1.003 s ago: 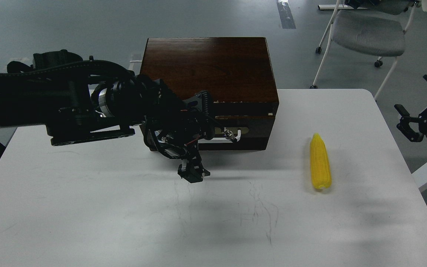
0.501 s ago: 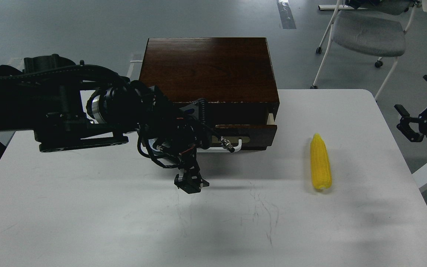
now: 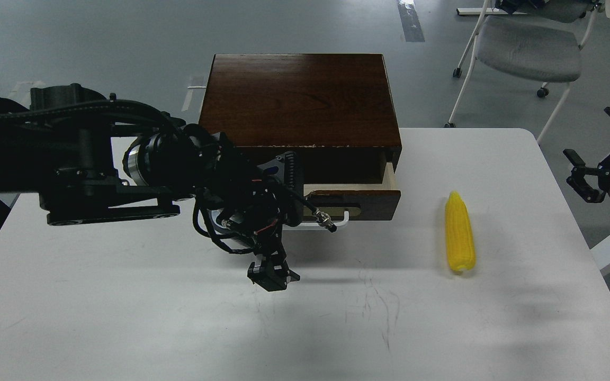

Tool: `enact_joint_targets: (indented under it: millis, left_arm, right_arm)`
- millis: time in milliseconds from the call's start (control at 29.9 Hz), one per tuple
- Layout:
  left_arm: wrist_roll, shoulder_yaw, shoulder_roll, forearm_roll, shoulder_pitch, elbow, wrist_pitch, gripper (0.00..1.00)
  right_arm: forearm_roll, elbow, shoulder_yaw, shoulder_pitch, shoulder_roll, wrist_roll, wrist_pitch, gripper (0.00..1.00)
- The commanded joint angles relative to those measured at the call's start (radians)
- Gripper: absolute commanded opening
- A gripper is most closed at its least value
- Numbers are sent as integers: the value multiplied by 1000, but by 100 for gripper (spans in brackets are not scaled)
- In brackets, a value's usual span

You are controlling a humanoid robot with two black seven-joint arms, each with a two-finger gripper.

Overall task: Put corn in drawer with both arms
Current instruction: 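Pull the drawer open toward the robot with the left gripper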

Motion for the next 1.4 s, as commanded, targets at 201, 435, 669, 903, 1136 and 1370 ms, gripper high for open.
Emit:
enact_joint_targets:
  millis: [201, 435, 669, 903, 1136, 1370]
  left_arm:
    - [-1, 3, 6, 5, -2, 13, 0, 98]
    - [-1, 3, 7, 8, -17, 10, 0, 98]
    - [-1, 3, 12, 14, -31, 10, 0, 98]
    - [-1, 4, 15, 64, -32, 10, 0, 98]
    - [-1, 4, 15, 64, -26, 10, 0, 98]
    - [-1, 12, 6, 109, -26, 2, 0, 98]
  right_arm:
    - [0, 0, -2, 0, 1, 0, 0, 100]
    - [0, 0, -3, 0, 1, 0, 0, 100]
    - [0, 1, -2, -8, 1, 0, 0, 100]
    - [0, 1, -2, -11, 1, 1, 0, 100]
    - [0, 1, -2, -11, 1, 0, 0, 100]
    - [0, 1, 0, -12, 0, 0, 0, 100]
